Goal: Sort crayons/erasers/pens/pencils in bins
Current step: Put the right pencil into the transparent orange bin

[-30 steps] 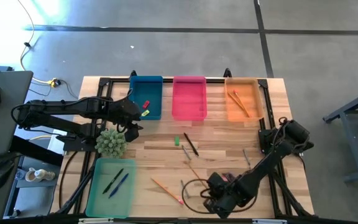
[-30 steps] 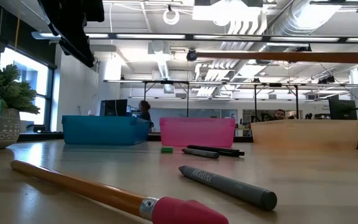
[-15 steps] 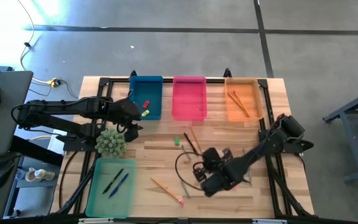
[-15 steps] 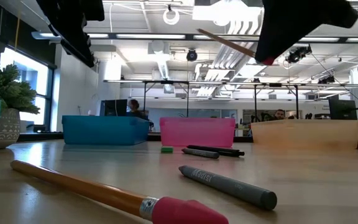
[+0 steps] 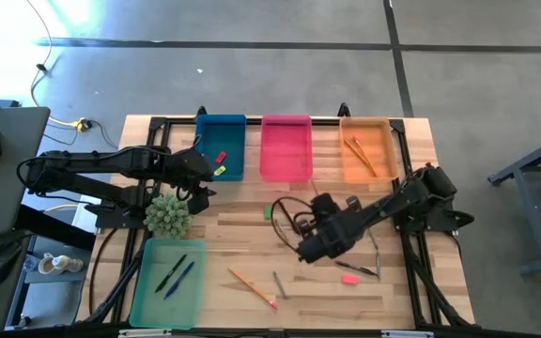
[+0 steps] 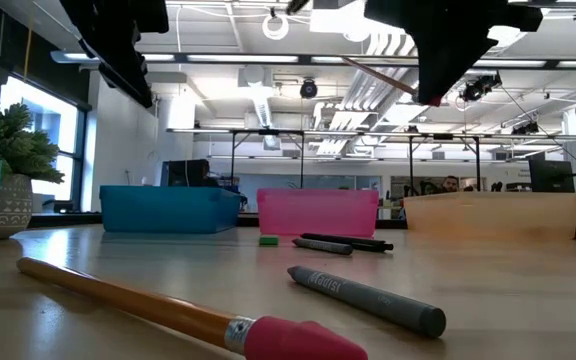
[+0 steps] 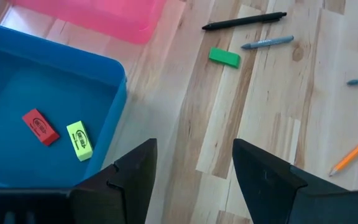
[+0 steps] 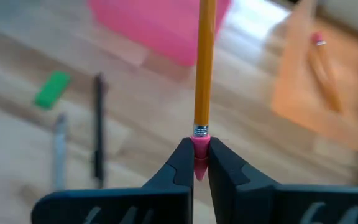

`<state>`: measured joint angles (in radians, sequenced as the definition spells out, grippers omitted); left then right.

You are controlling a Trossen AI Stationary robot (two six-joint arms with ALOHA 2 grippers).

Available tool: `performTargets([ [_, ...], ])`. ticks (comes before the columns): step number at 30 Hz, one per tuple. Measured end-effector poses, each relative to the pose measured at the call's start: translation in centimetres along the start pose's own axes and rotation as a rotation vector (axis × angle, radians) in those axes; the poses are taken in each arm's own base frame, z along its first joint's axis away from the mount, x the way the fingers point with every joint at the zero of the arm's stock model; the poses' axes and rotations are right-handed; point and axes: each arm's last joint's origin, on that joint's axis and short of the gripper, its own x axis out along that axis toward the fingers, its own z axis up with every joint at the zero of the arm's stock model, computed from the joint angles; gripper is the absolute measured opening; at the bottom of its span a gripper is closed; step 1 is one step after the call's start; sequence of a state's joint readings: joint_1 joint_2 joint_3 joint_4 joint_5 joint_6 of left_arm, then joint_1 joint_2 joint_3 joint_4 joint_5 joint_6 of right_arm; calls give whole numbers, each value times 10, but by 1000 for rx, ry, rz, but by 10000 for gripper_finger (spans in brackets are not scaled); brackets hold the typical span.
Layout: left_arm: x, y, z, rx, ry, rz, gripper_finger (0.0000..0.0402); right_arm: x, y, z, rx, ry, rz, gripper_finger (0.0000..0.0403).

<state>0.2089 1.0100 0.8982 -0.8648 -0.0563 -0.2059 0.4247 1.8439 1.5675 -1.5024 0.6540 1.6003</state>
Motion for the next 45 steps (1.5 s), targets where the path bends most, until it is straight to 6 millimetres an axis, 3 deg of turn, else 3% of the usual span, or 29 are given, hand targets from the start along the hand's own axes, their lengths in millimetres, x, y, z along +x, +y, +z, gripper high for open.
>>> performTargets([
  [8,0,0,3,-2,-34,5,200,11,-47,27,39,-5,-87,5],
  [18,-2,-3,21,-19,-228,13,200,42,-136,46,137,99,-90,5],
  [25,-7,-4,37,-45,-403,33,200,70,-186,52,134,181,-22,5],
  [37,-12,-3,45,-75,-508,92,200,124,-229,56,-73,317,25,5],
  [45,-11,-3,45,-78,-506,92,200,146,-248,57,-113,379,83,5],
])
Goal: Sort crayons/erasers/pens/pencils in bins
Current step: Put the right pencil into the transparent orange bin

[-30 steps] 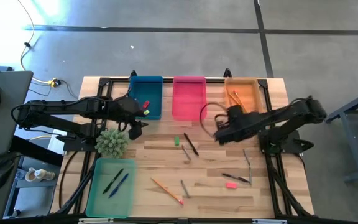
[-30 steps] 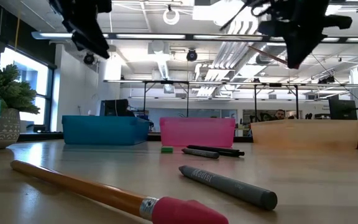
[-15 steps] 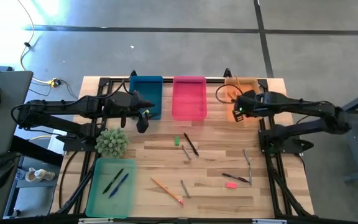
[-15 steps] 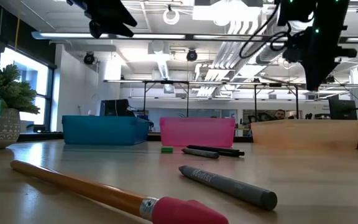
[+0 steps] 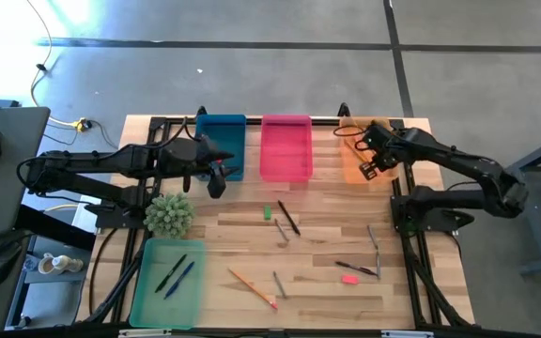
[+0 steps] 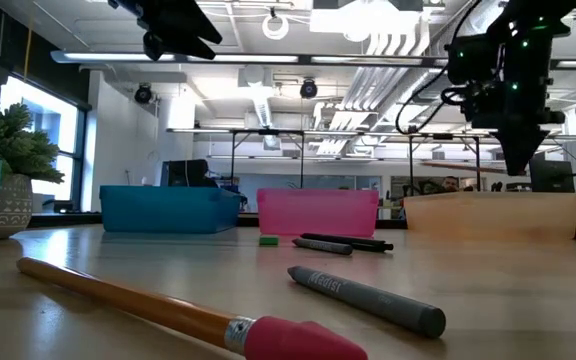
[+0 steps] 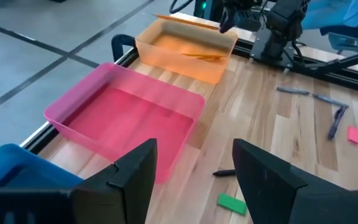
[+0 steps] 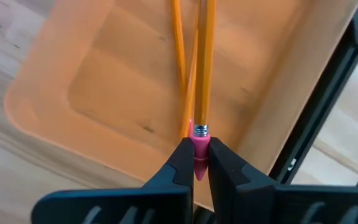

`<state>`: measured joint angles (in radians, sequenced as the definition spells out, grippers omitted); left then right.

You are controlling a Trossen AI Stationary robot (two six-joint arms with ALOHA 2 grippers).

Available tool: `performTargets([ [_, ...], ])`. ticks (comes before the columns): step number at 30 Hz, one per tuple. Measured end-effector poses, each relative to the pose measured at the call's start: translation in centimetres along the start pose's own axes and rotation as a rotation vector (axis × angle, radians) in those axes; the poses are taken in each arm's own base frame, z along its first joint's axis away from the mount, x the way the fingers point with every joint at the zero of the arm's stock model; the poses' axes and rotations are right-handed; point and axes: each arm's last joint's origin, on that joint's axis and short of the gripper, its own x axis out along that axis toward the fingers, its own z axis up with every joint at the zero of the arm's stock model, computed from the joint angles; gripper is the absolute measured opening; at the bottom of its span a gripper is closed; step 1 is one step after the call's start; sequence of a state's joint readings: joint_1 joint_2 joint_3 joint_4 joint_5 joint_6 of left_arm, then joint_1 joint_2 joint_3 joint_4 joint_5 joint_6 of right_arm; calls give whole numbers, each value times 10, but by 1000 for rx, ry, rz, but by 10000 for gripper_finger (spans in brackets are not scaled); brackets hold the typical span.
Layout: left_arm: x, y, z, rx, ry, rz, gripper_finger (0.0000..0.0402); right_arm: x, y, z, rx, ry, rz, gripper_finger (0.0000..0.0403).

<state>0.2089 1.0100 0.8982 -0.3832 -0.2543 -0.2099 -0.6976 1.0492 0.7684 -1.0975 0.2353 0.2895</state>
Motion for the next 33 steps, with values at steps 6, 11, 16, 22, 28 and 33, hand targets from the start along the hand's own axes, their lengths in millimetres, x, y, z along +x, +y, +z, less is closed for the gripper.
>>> performTargets([
  [6,0,0,0,-52,0,0,200,14,-12,-1,18,88,26,5],
  [11,0,0,0,-60,1,1,200,25,-15,5,37,147,40,5],
  [16,0,0,0,-60,0,4,200,39,-15,10,44,225,23,5],
  [22,0,0,0,-59,0,4,200,48,-13,13,45,277,12,5],
  [28,0,1,-2,-54,23,9,200,54,-12,16,53,291,-4,8],
  [33,0,1,-5,-47,49,16,200,57,-11,16,46,304,0,52],
])
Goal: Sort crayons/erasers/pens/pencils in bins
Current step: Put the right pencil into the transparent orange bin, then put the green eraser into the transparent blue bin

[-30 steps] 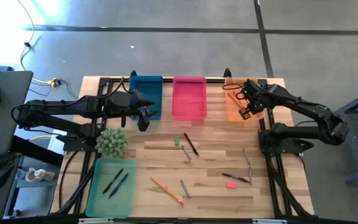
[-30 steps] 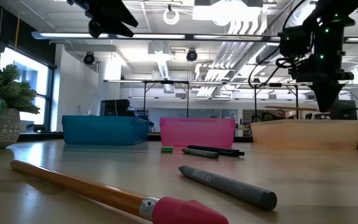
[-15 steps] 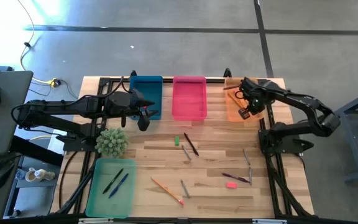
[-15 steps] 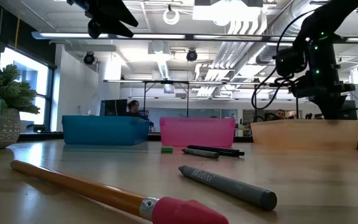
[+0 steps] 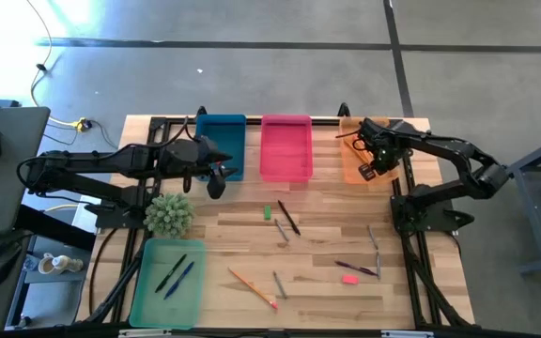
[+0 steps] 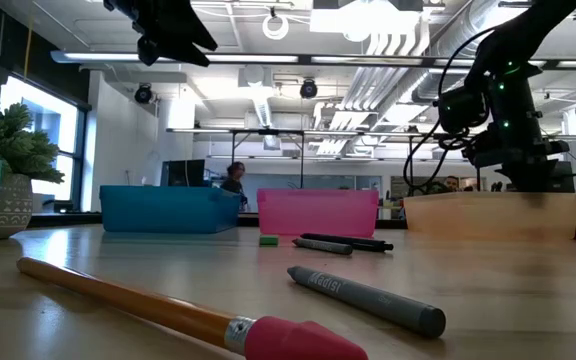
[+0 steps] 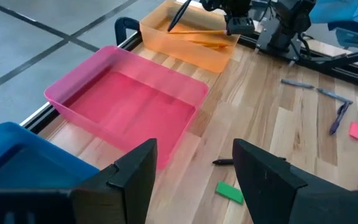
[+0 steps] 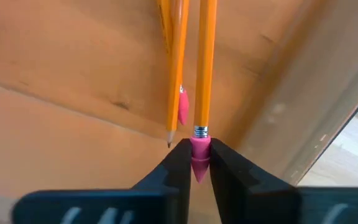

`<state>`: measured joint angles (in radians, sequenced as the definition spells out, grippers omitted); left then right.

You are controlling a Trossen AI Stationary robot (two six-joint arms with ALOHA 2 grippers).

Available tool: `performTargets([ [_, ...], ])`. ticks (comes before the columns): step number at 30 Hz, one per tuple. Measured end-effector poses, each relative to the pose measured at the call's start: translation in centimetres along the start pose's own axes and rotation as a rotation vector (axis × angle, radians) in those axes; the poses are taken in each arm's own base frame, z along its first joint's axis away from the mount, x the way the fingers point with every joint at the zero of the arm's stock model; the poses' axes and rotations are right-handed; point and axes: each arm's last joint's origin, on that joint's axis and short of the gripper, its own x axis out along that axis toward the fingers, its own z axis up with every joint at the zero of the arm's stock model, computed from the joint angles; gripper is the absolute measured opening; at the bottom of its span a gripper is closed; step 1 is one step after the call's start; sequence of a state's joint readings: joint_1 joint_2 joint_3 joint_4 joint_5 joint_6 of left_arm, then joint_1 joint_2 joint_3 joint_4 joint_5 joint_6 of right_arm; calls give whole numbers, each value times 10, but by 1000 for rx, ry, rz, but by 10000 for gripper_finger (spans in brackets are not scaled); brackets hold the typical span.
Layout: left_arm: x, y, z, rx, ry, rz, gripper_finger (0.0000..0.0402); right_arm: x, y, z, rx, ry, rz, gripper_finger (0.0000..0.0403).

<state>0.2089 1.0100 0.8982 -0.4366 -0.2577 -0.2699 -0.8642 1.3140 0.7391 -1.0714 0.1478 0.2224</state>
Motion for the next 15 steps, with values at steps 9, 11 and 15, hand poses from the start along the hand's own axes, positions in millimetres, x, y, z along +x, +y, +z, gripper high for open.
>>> performTargets([
  [9,2,0,-2,-2,22,5,200,0,0,0,4,-2,-7,138],
  [11,4,0,-3,2,36,2,200,-1,0,0,4,-6,-6,141],
  [15,10,-2,-6,-17,73,5,208,-6,-2,-3,10,-40,8,140],
])
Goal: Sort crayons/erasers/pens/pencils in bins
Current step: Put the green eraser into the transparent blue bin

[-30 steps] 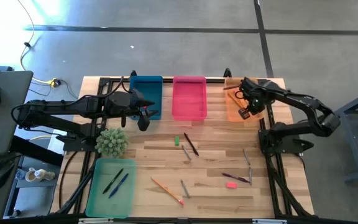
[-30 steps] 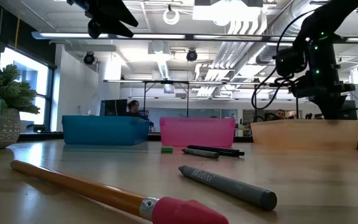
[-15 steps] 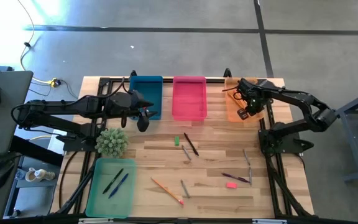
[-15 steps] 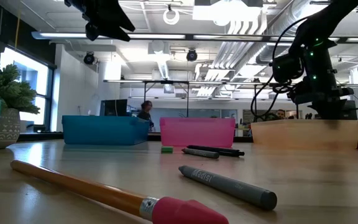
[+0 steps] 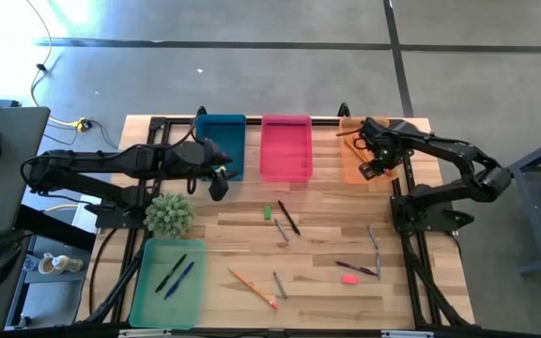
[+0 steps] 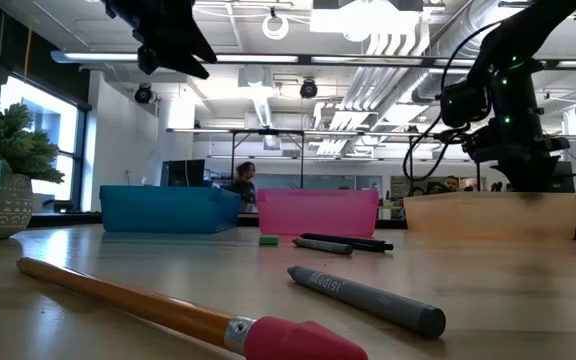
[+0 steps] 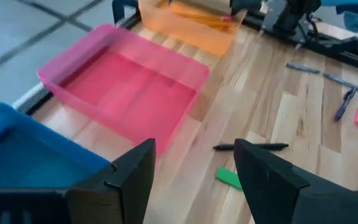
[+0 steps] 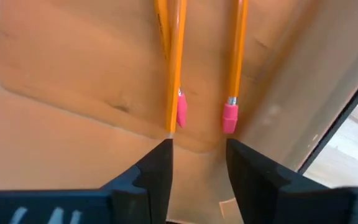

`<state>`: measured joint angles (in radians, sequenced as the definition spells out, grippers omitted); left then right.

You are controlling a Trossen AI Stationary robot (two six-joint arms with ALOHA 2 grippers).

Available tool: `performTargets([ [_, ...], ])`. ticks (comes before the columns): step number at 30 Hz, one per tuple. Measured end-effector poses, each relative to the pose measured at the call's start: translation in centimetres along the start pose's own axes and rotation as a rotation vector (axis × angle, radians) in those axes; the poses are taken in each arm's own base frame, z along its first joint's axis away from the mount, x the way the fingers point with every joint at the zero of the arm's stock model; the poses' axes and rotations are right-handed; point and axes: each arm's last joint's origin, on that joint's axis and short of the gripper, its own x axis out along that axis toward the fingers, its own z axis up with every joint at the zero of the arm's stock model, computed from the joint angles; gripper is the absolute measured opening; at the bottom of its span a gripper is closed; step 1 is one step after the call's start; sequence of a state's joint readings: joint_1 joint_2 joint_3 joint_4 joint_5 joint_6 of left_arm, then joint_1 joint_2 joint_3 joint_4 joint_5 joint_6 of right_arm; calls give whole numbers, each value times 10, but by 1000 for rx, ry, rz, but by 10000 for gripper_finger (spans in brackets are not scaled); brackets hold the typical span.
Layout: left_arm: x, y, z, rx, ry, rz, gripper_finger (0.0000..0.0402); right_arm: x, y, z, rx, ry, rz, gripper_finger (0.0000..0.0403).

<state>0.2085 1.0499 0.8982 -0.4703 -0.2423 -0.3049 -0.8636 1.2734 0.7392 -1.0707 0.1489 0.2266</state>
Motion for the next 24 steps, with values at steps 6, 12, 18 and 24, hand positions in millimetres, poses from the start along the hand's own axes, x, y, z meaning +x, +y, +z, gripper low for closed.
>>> performTargets([
  [6,13,-3,-3,-128,42,16,225,-29,2,2,8,-131,64,138],
  [12,21,-4,-4,-182,54,17,220,-71,6,10,3,-299,114,138],
  [18,15,-8,12,-233,8,-3,219,-106,9,17,-21,-431,119,138],
  [24,1,-11,36,-286,-76,-18,218,-126,9,20,-15,-507,128,138],
])
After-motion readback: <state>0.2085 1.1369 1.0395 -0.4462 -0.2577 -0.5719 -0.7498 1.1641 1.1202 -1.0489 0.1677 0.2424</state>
